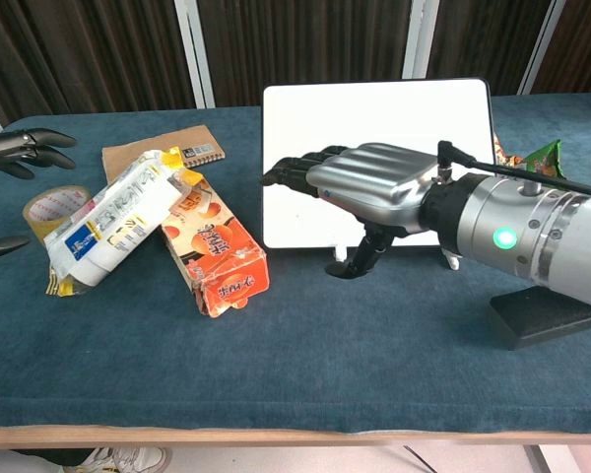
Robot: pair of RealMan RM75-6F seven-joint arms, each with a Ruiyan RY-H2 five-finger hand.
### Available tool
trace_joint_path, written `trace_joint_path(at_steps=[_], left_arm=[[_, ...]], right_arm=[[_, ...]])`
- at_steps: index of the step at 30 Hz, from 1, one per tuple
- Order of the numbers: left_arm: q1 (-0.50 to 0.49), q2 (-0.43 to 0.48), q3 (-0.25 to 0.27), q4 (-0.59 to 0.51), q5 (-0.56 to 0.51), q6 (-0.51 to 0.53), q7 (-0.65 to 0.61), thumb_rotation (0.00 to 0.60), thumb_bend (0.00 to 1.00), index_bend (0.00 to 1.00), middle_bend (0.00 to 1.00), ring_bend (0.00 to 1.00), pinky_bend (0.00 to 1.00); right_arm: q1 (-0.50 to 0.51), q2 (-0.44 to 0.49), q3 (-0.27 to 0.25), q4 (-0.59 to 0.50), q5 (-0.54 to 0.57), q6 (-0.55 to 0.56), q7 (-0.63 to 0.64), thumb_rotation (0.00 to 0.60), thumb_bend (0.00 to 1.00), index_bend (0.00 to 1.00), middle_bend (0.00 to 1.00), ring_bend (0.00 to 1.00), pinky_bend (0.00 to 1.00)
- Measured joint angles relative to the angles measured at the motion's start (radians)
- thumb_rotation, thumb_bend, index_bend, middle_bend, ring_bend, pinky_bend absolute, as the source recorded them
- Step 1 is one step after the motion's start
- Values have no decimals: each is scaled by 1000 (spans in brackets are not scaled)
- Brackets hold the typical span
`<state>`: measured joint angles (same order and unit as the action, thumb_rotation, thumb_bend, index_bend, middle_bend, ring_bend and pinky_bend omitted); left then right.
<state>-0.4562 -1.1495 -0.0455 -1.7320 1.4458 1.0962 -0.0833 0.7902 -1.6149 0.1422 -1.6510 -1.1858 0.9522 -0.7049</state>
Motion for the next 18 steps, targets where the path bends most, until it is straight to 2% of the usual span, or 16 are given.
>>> trace_joint_path(at_steps=[6, 10, 14, 18], left_arm=[[15, 10, 5, -1, -1, 23, 18, 600, 350, 0, 133, 91, 154], [61, 32, 22, 3, 7, 93, 67, 600, 350, 0, 133, 91, 150], [139, 50, 57, 20, 41, 211, 99, 600, 349, 0, 131, 89, 144], [243, 54, 116, 81, 110, 335, 101, 600, 350, 0, 129, 89, 138]], right_arm=[[-7, 21, -15, -22, -13, 20, 8, 600, 220, 0, 0, 0, 0], [-32, 81, -49, -70, -47, 42, 19, 600, 220, 0, 0, 0, 0], [-76, 192, -107, -126, -101, 72, 45, 600, 220, 8, 2, 0, 0], [-146, 330, -199, -149, -199, 117, 127, 600, 220, 75, 48, 0, 2]])
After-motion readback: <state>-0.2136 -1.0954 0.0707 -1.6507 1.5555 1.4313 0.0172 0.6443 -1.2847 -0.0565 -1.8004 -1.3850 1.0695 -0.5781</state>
